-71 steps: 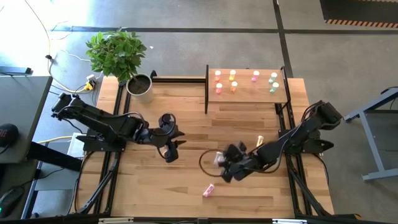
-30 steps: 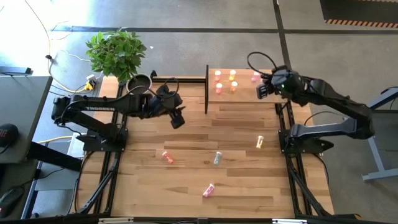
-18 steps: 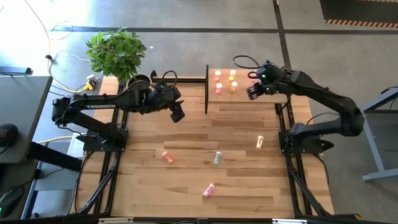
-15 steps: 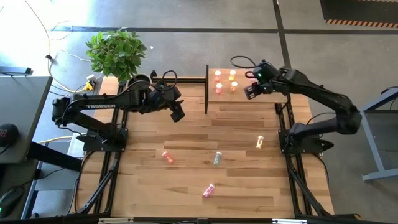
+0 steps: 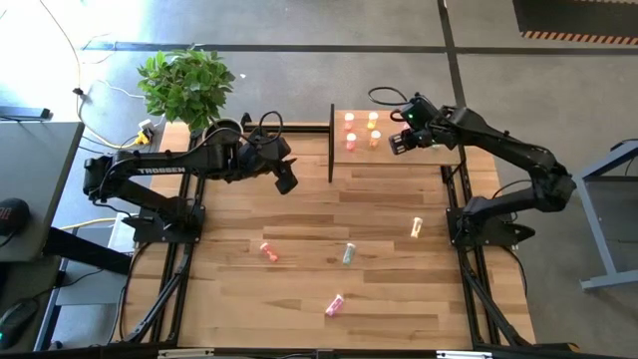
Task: Pick and place medicine bottles onto shelf by color
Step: Put the right violet medicine bottle aligned with the other violet medicine bottle on the shelf
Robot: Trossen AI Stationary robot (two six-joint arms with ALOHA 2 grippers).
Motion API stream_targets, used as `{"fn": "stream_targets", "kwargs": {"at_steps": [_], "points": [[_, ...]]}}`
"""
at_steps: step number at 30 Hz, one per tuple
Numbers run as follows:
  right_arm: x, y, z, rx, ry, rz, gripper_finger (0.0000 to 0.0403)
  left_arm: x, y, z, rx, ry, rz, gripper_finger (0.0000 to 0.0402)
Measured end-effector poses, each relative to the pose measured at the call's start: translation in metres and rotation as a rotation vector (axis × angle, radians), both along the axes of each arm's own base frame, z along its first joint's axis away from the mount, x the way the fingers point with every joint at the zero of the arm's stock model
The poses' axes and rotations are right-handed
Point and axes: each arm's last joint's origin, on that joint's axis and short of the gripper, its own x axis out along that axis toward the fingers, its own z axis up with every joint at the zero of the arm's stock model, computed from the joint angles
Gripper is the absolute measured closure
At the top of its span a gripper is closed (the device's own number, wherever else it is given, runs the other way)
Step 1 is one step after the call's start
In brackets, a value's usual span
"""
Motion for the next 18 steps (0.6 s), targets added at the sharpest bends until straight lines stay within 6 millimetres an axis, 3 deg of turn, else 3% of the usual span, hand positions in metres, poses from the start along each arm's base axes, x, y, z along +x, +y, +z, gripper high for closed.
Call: {"fn": "stream_targets", "kwargs": {"at_steps": [18], "points": [[-0.0009, -0.0002, -0.0006, 0.023, -0.010, 0.000, 0.0297, 0.0013, 0.0004, 0.0017, 0.008, -0.021, 0.000, 0.0268]]}}
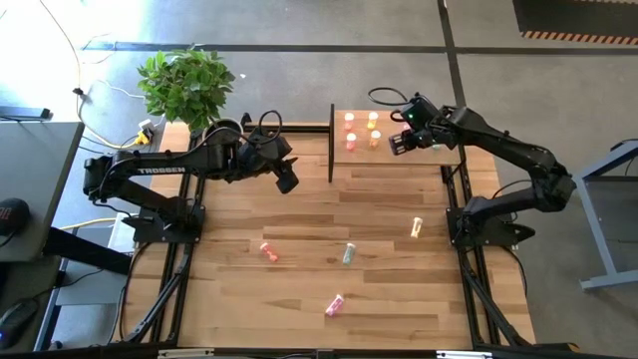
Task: Pick and place medicine bottles onto shelf by color
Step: Put the right violet medicine bottle aligned with the other violet medicine bottle on the shelf
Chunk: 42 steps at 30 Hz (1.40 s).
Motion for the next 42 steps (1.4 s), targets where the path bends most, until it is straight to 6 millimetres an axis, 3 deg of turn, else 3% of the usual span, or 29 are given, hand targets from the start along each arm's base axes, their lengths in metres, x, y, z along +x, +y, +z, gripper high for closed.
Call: {"fn": "stream_targets", "kwargs": {"at_steps": [18, 27, 42], "points": [[0.0000, 0.0000, 0.0000, 0.004, -0.006, -0.008, 0.0297, -0.0001, 0.0000, -0.0001, 0.008, 0.011, -0.009, 0.0268], [-0.0002, -0.0003, 0.0000, -0.007, 0.002, -0.015, 0.0260, -0.0001, 0.0000, -0.0001, 0.009, 0.012, -0.010, 0.0268], [-0.0007, -0.0004, 0.0017, -0.019, 0.014, -0.014, 0.0261, -0.0001, -0.0001, -0.0001, 0.022, 0.027, -0.025, 0.0268]]}}
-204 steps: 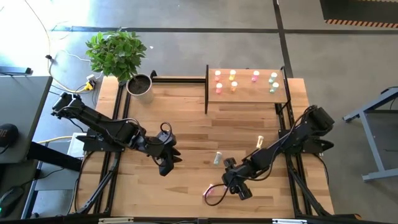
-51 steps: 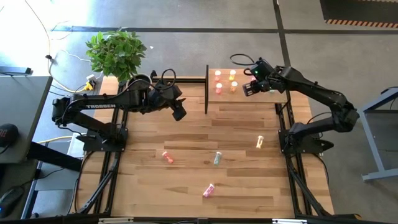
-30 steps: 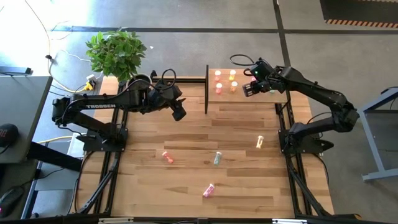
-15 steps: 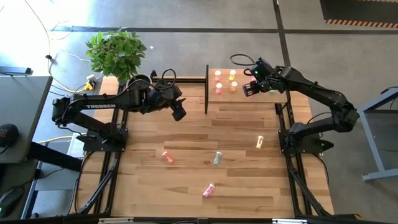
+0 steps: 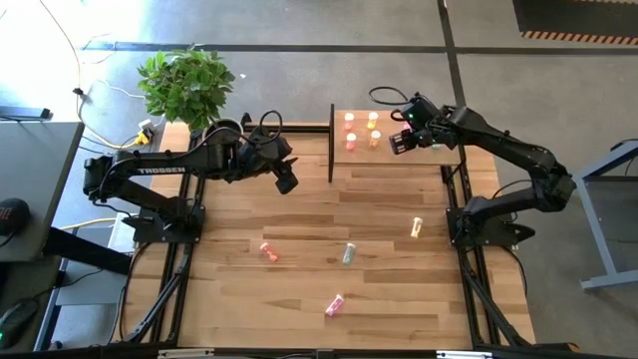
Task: Pick and place medicine bottles onto shelf by color
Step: Put the right violet medicine bottle aligned with the other violet medicine bottle on the shelf, then put the pink medicine bottle aligned with the other pink medicine bottles on the shelf
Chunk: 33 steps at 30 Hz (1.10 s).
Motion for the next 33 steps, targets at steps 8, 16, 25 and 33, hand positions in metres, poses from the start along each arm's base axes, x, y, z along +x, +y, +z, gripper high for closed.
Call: {"fn": "stream_targets", "kwargs": {"at_steps": [8, 16, 25, 33], "points": [[-0.001, 0.000, 0.018, -0.038, -0.009, -0.011, 0.0261, 0.000, 0.000, 0.000, 0.000, 0.000, 0.000, 0.0268], [-0.004, 0.002, 0.029, -0.042, -0.008, -0.018, 0.0261, 0.000, 0.000, 0.000, -0.002, -0.001, -0.003, 0.0268], [0.008, 0.020, 0.044, 0.002, -0.107, 0.009, 0.0261, 0.002, -0.005, -0.002, -0.168, -0.067, -0.089, 0.0268], [0.021, 0.044, 0.047, 0.028, -0.150, 0.044, 0.0261, 0.001, -0.008, -0.005, -0.394, -0.170, -0.007, 0.0268]]}}
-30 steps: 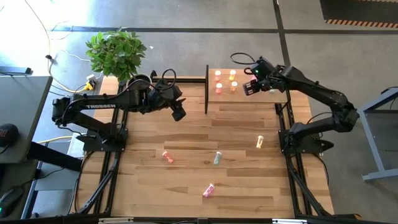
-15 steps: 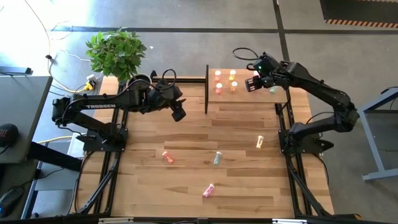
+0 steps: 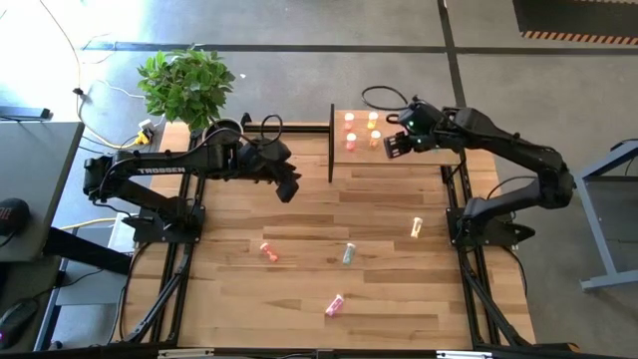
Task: Pick and place medicine bottles onto shelf by color
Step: Put the pink medicine bottle aligned with the other pink medicine bottles on the shelf
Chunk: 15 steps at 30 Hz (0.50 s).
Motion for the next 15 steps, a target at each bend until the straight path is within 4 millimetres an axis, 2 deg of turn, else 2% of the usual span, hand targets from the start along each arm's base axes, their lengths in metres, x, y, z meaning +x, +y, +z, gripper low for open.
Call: {"fn": "stream_targets", "kwargs": {"at_steps": [6, 11, 15], "points": [[0.011, 0.024, 0.000, 0.026, -0.037, 0.050, 0.0261, -0.008, -0.005, -0.009, -0.107, 0.095, 0.042, 0.0251], [0.021, 0.043, 0.002, 0.020, -0.093, 0.094, 0.0261, -0.016, -0.018, -0.018, -0.226, 0.205, 0.071, 0.0223], [0.027, 0.054, 0.005, -0.008, -0.138, 0.133, 0.0261, -0.019, -0.029, -0.021, -0.279, 0.254, 0.093, 0.0215]]}}
